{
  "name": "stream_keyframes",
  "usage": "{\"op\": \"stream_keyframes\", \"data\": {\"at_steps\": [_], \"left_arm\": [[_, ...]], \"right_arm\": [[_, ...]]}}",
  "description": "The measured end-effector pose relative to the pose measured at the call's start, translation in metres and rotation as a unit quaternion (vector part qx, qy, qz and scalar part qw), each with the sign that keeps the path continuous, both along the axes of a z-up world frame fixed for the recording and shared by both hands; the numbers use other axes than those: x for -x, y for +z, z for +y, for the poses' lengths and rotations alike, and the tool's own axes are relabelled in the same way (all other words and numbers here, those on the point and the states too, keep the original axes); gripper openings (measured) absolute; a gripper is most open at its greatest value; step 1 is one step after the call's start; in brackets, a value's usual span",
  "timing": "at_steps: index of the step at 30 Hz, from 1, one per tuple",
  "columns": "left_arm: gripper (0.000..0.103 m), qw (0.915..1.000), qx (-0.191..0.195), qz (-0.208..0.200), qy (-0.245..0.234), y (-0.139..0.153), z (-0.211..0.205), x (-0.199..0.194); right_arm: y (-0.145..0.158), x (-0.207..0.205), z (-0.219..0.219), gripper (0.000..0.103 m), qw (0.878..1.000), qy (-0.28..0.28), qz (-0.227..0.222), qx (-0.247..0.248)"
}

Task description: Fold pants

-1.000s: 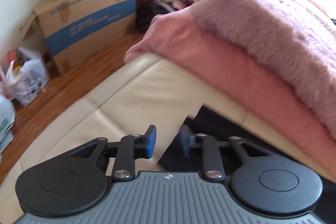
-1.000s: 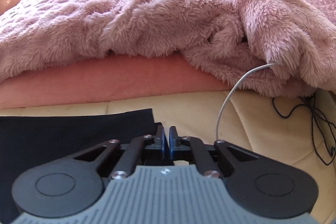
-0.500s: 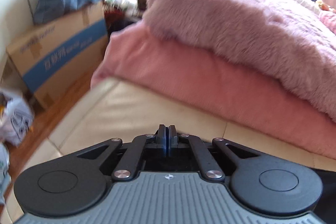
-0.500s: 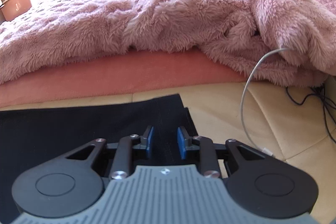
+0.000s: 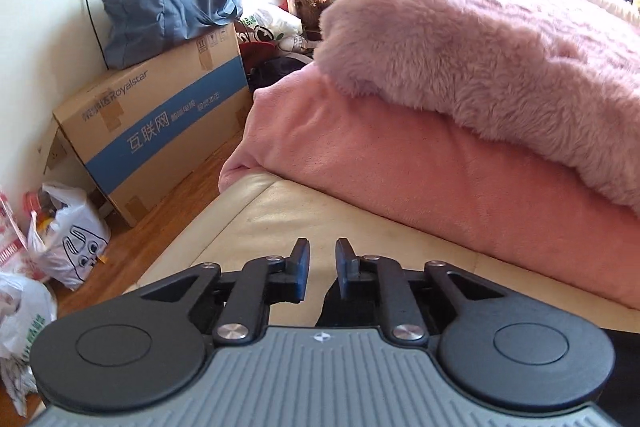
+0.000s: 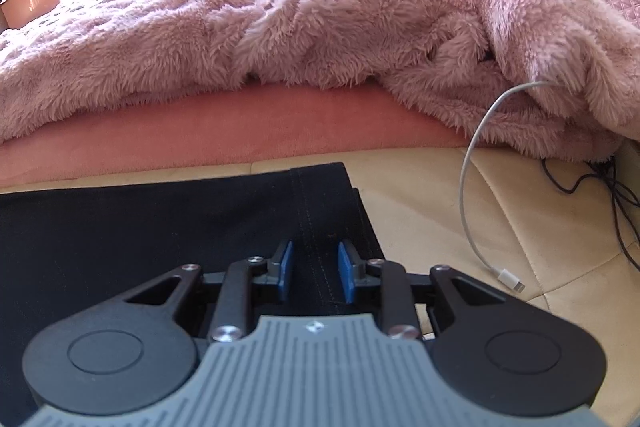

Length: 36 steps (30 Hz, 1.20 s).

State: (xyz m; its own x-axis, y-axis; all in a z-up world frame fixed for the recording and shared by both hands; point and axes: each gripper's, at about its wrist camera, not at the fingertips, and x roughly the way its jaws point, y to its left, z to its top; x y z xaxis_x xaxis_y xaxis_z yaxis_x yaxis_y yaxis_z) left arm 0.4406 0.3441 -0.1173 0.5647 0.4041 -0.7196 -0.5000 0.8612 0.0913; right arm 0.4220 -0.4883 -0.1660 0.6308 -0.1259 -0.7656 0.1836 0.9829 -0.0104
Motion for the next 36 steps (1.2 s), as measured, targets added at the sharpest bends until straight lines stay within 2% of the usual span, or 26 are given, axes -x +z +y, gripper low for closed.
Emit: {"op": "stream_keyframes", "data": {"at_steps": [6, 7, 11, 14, 16, 19, 22, 25, 27, 29, 32, 34, 36], "left_arm": [[0.022, 0.9941, 0.108, -0.009, -0.009, 0.011, 0.006, 0.058], [0.022, 0.9937, 0.11, -0.003, -0.018, 0.009, 0.004, 0.065], [0.022, 0.9953, 0.078, 0.042, -0.038, -0.002, -0.011, 0.082], [0.022, 0.9941, 0.095, 0.043, -0.029, -0.008, -0.01, 0.094], [0.022, 0.9931, 0.108, 0.04, -0.021, -0.01, -0.008, 0.101], [0.022, 0.9909, 0.128, 0.037, -0.016, -0.01, -0.006, 0.11], [0.022, 0.9878, 0.153, 0.029, -0.013, -0.009, -0.003, 0.118], [0.022, 0.9856, 0.167, 0.027, -0.011, -0.009, -0.002, 0.123], [0.022, 0.9828, 0.183, 0.022, -0.007, -0.01, 0.001, 0.126], [0.022, 0.9774, 0.211, 0.011, 0.002, -0.013, 0.007, 0.128], [0.022, 0.9636, 0.265, -0.016, 0.027, -0.02, 0.019, 0.131], [0.022, 0.9546, 0.292, -0.035, 0.049, -0.026, 0.027, 0.132], [0.022, 0.9449, 0.315, -0.053, 0.072, -0.032, 0.036, 0.132]], "right_arm": [[0.017, 0.036, 0.049, 0.021, 1.0, 0.021, -0.016, -0.016], [0.018, 0.044, 0.061, 0.021, 0.999, 0.029, -0.014, -0.019], [0.024, 0.078, 0.115, 0.021, 0.997, 0.07, -0.012, -0.029], [0.029, 0.108, 0.161, 0.023, 0.993, 0.12, -0.009, -0.012], [0.031, 0.128, 0.194, 0.031, 0.988, 0.157, -0.005, 0.003], [0.033, 0.152, 0.242, 0.034, 0.975, 0.217, -0.011, 0.044], [0.028, 0.157, 0.282, 0.038, 0.958, 0.269, -0.004, 0.1], [0.01, 0.153, 0.312, 0.038, 0.923, 0.332, 0.029, 0.193], [0.003, 0.15, 0.322, 0.037, 0.906, 0.349, 0.032, 0.237], [0.001, 0.144, 0.329, 0.032, 0.898, 0.361, 0.042, 0.25], [-0.001, 0.134, 0.329, 0.025, 0.884, 0.375, 0.058, 0.272], [0.001, 0.13, 0.328, 0.014, 0.885, 0.375, 0.06, 0.27], [0.003, 0.126, 0.327, 0.009, 0.888, 0.372, 0.064, 0.262]]}}
